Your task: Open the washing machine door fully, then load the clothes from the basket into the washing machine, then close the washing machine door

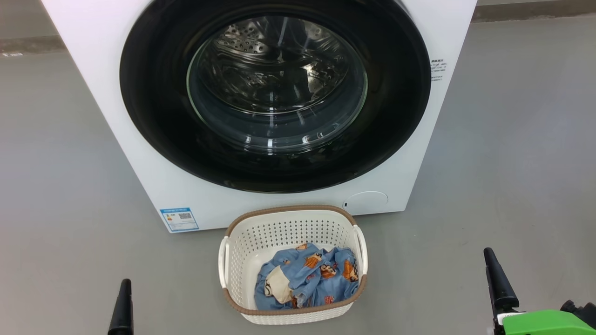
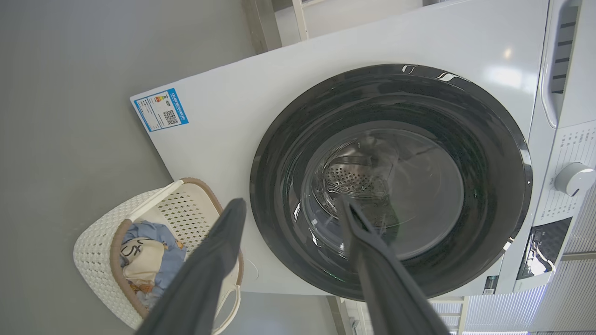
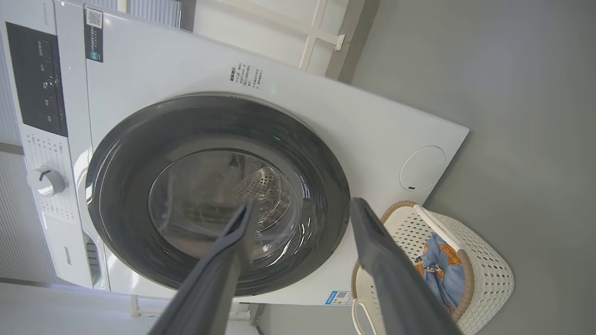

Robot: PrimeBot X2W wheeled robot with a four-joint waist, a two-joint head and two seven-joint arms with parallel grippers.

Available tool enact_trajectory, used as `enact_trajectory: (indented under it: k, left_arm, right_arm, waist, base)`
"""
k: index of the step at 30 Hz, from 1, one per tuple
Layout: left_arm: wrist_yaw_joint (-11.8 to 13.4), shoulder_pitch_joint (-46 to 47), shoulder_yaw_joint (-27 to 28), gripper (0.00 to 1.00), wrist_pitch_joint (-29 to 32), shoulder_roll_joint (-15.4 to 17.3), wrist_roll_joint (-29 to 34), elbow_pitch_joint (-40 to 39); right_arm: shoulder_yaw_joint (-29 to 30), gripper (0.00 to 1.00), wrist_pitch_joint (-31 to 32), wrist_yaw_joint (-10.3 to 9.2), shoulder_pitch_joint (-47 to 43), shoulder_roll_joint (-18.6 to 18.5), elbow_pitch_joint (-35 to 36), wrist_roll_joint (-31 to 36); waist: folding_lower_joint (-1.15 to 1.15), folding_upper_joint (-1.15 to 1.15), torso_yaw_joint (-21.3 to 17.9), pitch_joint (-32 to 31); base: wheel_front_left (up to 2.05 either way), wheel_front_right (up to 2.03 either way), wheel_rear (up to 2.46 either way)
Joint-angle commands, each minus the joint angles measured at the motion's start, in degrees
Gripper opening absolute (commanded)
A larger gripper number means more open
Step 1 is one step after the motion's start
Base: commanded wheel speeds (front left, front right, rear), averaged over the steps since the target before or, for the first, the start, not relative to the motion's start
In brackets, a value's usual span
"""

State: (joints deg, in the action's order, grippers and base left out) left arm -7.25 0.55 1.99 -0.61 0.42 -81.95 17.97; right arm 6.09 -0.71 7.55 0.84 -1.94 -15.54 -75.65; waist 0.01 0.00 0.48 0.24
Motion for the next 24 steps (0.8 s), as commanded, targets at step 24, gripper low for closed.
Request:
enact_trajectory:
  k: [24]
  left_arm:
    - [-0.1,2.1,1.6,1.00,-4.4,1.6,21.2,-1.3]
  right_arm:
    - [-4.9,1.00,-4.3,-0.03,2.2,-3.2,4.1,23.6]
  waist:
    - [-0.01,0.00,0.3,-0.1]
  base:
    - [0.00,0.00,0.00]
